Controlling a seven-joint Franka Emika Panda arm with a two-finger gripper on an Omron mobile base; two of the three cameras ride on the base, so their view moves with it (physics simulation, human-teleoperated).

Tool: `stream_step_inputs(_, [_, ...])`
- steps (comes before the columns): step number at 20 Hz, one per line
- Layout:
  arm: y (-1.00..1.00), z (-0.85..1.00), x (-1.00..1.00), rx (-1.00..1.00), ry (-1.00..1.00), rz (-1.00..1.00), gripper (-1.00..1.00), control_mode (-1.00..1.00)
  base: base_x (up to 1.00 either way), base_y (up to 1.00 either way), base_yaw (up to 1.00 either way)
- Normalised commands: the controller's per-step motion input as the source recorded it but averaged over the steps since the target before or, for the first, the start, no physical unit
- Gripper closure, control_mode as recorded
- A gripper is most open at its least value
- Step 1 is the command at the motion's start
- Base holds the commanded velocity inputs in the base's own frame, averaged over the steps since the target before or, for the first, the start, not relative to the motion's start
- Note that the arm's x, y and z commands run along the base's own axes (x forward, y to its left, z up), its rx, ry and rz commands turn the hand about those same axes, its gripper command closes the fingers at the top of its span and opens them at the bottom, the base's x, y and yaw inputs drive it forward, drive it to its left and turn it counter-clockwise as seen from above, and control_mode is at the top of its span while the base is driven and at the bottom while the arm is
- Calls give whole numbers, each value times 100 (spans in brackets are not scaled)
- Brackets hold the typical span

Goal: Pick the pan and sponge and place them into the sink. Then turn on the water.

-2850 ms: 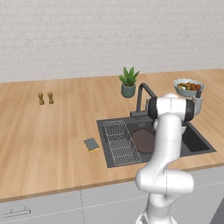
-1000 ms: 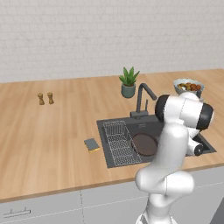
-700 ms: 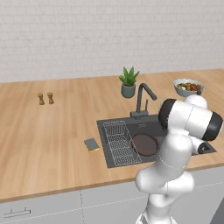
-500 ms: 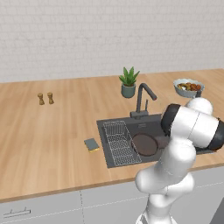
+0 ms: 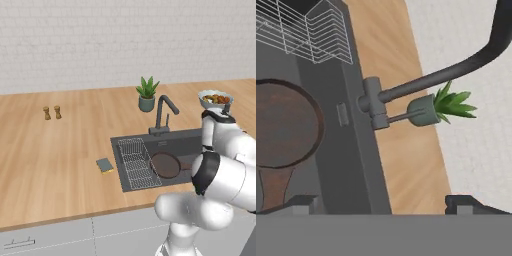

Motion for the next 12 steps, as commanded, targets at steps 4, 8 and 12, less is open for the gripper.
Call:
stream_step_inputs(4, [-20,76,-59,-12,0,8,-100,-100,0,0,0])
stream_step_inputs(8, [-24,70,-70,-10,1,23,-100,-100,0,0,0])
stream_step_inputs(12, [-24,75,-52,-12,14,23,-100,-100,0,0,0])
